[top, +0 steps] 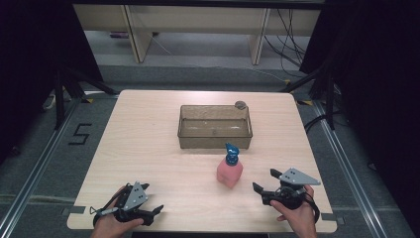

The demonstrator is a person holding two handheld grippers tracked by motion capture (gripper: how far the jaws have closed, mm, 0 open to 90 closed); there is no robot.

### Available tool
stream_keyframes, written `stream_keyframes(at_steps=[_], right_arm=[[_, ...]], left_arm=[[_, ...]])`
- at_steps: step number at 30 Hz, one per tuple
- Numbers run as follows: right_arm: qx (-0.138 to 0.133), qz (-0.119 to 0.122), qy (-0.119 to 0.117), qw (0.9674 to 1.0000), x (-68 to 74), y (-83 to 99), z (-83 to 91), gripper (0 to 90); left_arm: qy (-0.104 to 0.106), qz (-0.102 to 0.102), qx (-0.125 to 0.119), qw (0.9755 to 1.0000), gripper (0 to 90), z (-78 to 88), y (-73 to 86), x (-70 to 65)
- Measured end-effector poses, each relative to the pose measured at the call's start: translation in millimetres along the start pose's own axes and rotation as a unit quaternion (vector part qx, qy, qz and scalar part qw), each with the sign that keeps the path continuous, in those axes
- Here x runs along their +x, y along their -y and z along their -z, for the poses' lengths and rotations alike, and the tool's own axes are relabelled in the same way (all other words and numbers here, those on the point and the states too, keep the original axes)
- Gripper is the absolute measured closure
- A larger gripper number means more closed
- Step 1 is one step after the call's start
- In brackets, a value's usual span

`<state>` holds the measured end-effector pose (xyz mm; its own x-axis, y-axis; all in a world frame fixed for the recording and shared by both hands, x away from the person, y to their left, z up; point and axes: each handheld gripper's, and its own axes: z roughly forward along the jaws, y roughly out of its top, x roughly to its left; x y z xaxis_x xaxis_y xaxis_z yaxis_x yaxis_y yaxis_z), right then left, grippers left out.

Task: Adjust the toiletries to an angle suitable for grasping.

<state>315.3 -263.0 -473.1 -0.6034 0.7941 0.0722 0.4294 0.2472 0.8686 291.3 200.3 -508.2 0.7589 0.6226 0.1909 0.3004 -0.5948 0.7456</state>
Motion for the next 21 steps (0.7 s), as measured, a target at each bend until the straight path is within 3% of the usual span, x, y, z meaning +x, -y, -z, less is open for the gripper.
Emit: stream_keyframes(at_steps=[1,3,5,8,11,16,21], right_arm=[[-0.004,0.008,-0.001,1.0,0.2,-2.0,-1.6,18.9],[-0.003,-0.002,-0.003,1.0,2.2,-2.5,-2.5,19.1],[-0.007,0.008,-0.005,0.9999,2.2,-5.1,-5.8,19.1],[-0.004,0.002,-0.011,0.9999,5.4,-7.1,-7.6,19.5],[-0.012,0.019,-0.015,0.9996,7.5,-10.4,-11.6,19.8],[-0.006,0.011,-0.02,0.9997,11.2,-13.1,-14.0,19.9],[-0.014,0.026,-0.025,0.9992,12.3,-16.9,-19.2,20.4]], left_arm=[[0.006,-0.004,0.003,1.0,15.5,0.0,0.1,0.3],[0.008,0.0,0.001,1.0,15.5,-0.5,0.0,-0.2],[0.005,0.001,0.001,1.0,15.5,-0.7,0.1,-0.6],[0.002,0.001,-0.002,1.0,15.5,-0.5,0.1,-0.8],[0.005,0.0,0.0,1.0,15.5,-0.3,0.2,-0.4],[0.005,-0.004,0.002,1.0,15.6,0.2,0.0,-0.1],[-0.001,0.0,-0.001,1.0,15.5,-0.1,0.3,-0.4]])
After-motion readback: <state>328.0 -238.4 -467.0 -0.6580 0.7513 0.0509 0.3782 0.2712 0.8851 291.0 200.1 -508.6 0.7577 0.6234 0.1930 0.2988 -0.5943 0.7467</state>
